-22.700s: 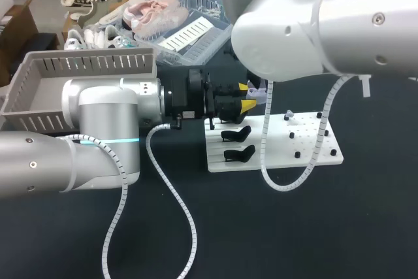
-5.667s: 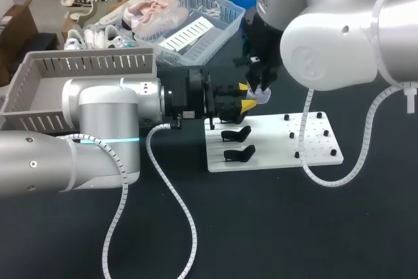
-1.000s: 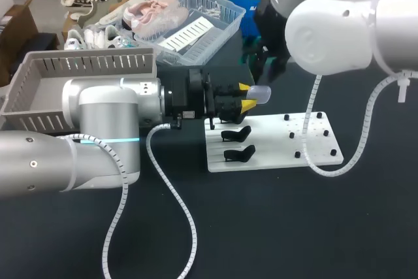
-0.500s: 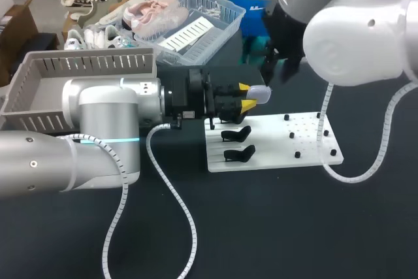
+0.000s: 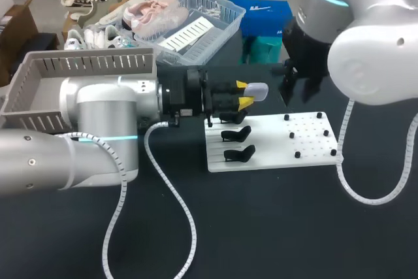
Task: Pick up each earbud case from the left stands, insert the matching earbuds, close the lid, and place the case in the box.
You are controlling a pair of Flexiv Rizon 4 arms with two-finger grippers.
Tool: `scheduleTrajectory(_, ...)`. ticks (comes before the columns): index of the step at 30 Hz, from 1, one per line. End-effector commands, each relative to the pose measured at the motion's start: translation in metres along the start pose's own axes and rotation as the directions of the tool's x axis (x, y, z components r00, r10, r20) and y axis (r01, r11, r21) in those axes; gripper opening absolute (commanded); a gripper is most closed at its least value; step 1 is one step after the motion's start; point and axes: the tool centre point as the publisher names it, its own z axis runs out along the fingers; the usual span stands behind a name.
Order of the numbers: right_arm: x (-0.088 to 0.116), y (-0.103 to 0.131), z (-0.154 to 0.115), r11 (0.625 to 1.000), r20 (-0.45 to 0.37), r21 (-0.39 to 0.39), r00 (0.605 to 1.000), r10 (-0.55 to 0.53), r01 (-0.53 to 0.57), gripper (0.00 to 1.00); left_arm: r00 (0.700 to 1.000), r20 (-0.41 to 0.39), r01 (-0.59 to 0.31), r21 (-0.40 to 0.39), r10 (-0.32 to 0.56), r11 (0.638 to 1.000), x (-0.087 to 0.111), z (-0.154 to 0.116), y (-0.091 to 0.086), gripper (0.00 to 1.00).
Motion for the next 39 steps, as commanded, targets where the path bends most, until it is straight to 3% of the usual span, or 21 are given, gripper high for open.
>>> scheduleTrajectory(1,0.012,-0.011,0.006,1.000,0.027,-0.011,0.999,0.024,-0.023,0.38,0.999,-0.045,-0.016,-0.045,0.014,0.999,-0.011,-0.027,0.001,0.00)
scheduleTrajectory(15,0.026,-0.030,0.020,0.995,0.001,-0.027,0.995,0.098,-0.098,0.36,0.974,-0.224,-0.094,-0.272,0.032,0.958,-0.022,-0.140,0.015,0.00)
scheduleTrajectory(18,0.025,-0.030,0.022,0.994,-0.002,-0.030,0.995,0.101,-0.101,0.36,0.964,-0.264,-0.112,-0.316,0.026,0.942,-0.021,-0.160,0.013,0.00)
scheduleTrajectory(19,0.025,-0.030,0.022,0.994,-0.004,-0.030,0.995,0.102,-0.102,0.36,0.949,-0.315,-0.129,-0.322,0.023,0.938,-0.019,-0.168,0.013,0.00)
scheduleTrajectory(29,0.025,-0.028,0.027,0.993,-0.022,-0.025,0.993,0.114,-0.115,0.36,0.926,-0.376,-0.151,-0.447,-0.032,0.882,-0.004,-0.236,0.014,0.00)
scheduleTrajectory(39,0.024,-0.027,0.031,0.991,-0.044,-0.014,0.990,0.131,-0.132,0.35,0.910,-0.411,-0.168,-0.480,-0.051,0.861,0.020,-0.270,0.030,0.00)
